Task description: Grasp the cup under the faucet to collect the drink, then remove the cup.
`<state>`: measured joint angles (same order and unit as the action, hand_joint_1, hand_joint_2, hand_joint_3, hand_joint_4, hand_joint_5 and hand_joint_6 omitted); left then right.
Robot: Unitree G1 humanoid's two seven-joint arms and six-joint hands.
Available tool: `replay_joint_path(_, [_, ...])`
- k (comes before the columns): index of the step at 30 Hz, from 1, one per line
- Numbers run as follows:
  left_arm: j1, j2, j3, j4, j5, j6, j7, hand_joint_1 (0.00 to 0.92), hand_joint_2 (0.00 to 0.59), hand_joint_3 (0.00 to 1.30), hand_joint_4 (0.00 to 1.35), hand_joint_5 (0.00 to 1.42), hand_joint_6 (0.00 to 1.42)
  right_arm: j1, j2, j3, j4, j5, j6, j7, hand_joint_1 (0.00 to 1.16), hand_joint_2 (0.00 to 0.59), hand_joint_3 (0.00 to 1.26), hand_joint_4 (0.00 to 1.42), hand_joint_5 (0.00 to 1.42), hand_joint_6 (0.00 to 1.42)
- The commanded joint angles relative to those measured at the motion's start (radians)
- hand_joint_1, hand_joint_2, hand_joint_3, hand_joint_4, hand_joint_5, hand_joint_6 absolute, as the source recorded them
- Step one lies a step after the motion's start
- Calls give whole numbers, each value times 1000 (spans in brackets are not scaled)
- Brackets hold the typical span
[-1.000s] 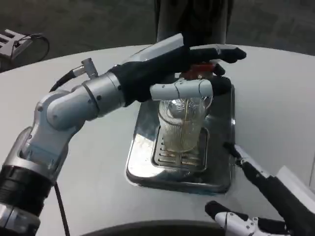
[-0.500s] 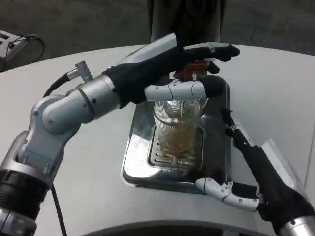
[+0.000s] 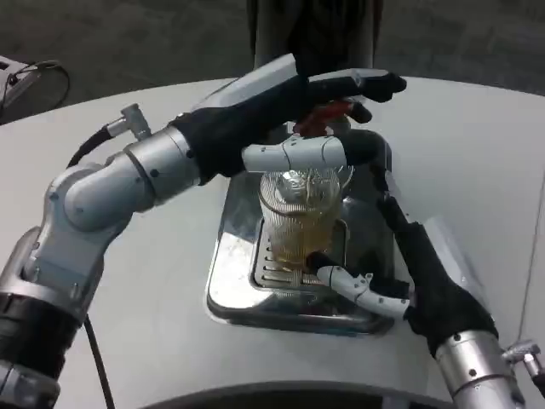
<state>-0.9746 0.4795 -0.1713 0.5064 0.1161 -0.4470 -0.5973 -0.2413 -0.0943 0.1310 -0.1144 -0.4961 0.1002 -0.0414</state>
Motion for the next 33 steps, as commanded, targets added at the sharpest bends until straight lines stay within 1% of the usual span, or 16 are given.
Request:
replay_joint_path(1, [32,35,9,40,25,26,-8,0,14,178,159,238,232,-26,4,2,57,15,-26,-40,669,220,0,24,86,96])
replay_joint_path(5, [31,41,17,43,21,22,-8,0,14,178,160,244,232,-42,7,11,80,18,-39,-61,673,217,0,24,86,96])
replay_joint_path(7, [30,46,18,44,21,19,-10,0,13,178,160,246,232,-55,17,12,90,24,-42,-72,674,216,0,24,86,96])
replay_joint_path(10, [28,52,22,46,18,18,-11,0,12,178,170,250,221,-70,20,21,107,36,-57,-73,675,215,0,29,86,96])
replay_joint_path(13, [28,56,25,44,16,18,-13,0,11,178,171,250,220,-83,20,29,114,32,-61,-81,683,208,0,33,94,96])
replay_joint_path(17, [31,61,30,37,13,19,-16,0,11,178,171,250,218,-96,20,35,114,31,-58,-81,687,205,0,37,97,103])
replay_joint_path(23, [36,65,37,22,11,21,-22,0,11,178,171,251,217,-120,31,47,134,34,-53,-85,686,208,0,43,97,108])
replay_joint_path(27, [39,68,43,8,8,27,-29,0,11,178,171,251,217,-160,44,55,179,38,-48,-88,684,211,0,44,97,109])
replay_joint_path(33, [38,73,48,-15,4,37,-41,0,11,184,171,251,217,-194,62,62,224,46,-59,-93,682,212,0,45,104,110])
